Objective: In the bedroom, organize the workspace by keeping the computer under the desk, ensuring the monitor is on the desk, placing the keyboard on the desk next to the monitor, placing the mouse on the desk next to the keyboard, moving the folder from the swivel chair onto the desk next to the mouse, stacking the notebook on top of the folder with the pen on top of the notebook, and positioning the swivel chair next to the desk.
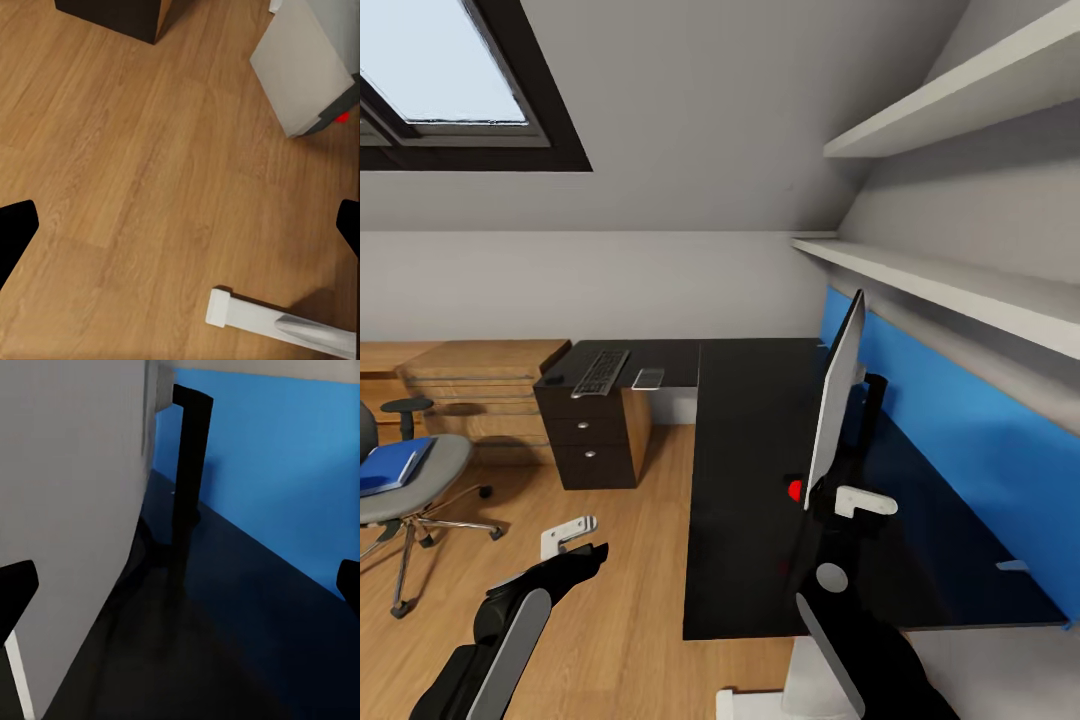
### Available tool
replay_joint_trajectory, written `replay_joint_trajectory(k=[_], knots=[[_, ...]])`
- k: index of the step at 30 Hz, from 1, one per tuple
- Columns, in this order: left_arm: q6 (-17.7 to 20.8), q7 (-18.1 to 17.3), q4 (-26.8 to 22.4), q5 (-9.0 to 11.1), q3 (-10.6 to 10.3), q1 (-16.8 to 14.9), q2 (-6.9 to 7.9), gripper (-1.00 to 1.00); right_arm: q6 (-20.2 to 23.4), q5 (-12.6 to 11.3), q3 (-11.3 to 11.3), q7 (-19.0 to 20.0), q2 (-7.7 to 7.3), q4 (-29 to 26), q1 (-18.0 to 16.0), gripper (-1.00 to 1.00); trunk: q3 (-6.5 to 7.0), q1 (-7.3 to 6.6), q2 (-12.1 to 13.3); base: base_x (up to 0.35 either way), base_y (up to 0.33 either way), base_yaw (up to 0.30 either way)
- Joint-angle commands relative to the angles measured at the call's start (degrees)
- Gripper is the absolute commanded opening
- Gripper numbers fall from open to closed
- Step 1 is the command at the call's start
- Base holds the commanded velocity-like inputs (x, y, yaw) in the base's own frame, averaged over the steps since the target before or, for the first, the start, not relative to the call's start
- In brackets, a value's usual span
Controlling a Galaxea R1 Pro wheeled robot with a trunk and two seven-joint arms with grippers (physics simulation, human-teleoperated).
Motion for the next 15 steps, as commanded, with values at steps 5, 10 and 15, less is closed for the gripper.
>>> replay_joint_trajectory(k=[5,10,15], knots=[[0.1,0.6,-0.1,0.5,-0.1,0.0,0.07,1.00,0.6,-0.1,0.2,-0.4,-0.02,-0.1,-0.1,1.00,-0.07,0.01,-0.1,-0.073,0.245,0.000],[0.0,0.6,-0.1,0.5,-0.1,0.0,0.05,1.00,0.5,0.0,0.2,-0.4,-0.02,-0.1,-0.1,1.00,-0.07,0.01,-0.1,-0.029,0.300,0.000],[0.0,0.6,-0.1,0.5,-0.1,0.0,0.05,1.00,0.6,0.0,0.2,-0.4,-0.02,-0.1,-0.1,1.00,-0.07,0.01,-0.1,-0.006,0.307,0.000]])
